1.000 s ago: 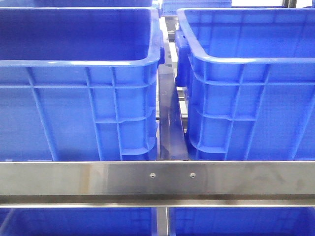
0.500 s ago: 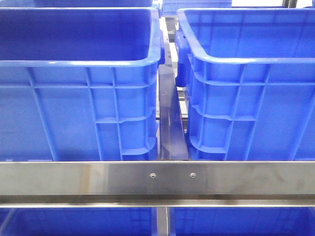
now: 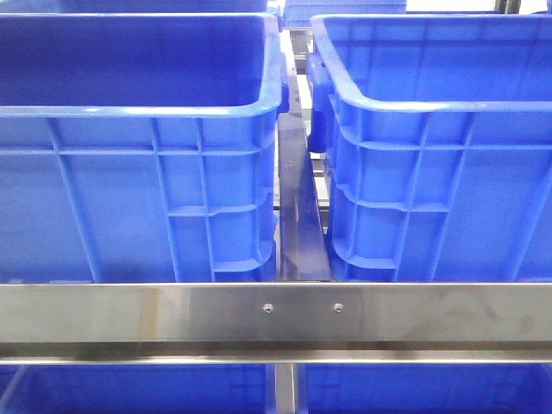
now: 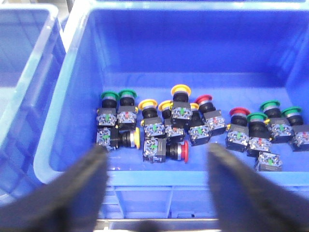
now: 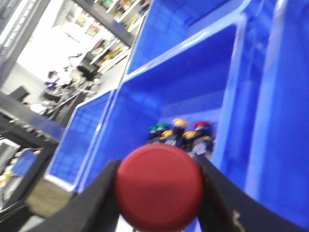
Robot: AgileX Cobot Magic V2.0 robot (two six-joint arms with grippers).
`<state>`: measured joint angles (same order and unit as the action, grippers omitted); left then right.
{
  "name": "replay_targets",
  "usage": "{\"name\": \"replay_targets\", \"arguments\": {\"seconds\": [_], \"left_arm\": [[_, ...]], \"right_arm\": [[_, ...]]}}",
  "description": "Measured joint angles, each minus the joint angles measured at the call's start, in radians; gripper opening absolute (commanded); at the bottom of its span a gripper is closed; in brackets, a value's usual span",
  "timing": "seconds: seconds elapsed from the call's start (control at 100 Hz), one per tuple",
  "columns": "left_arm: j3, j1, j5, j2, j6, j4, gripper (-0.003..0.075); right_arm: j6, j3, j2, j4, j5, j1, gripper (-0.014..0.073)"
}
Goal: Pick red and yellow buttons and place in box
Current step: 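Carry the red button with the right gripper over the empty bin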
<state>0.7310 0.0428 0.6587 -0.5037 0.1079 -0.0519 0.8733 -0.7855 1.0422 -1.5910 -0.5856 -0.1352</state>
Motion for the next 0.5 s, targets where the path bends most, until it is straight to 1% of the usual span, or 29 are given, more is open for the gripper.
{"name": "replay_targets", "arguments": {"seconds": [0.02, 0.07, 0.13, 0.28, 0.5], "left_arm": [[-0.003, 0.0, 0.0, 0.006, 0.0, -0.001, 0.0186], [-0.002, 0.0, -0.002, 0.016, 0.0, -0.001, 0.0081], [-0.003, 0.0, -0.004, 0.024, 0.0, -0.002, -0.0015], [-0.005, 0.0, -0.004, 0.025, 0.0, -0.002, -0.0019], [-0.005, 0.0, -0.004, 0.025, 0.0, -0.005, -0.0019]], "right_arm": [[0.011, 0.0, 0.0, 0.001, 0.01, 0.0, 0.0127], [0.037, 0.0, 0.0, -0.002, 0.037, 0.0, 0.0127], [0.073, 0.0, 0.0, -0.001, 0.078, 0.0, 0.0127], [0.177, -0.016, 0.0, -0.01, 0.211, 0.0, 0.0127], [0.379, -0.051, 0.024, -0.029, 0.478, 0.0, 0.0127]]}}
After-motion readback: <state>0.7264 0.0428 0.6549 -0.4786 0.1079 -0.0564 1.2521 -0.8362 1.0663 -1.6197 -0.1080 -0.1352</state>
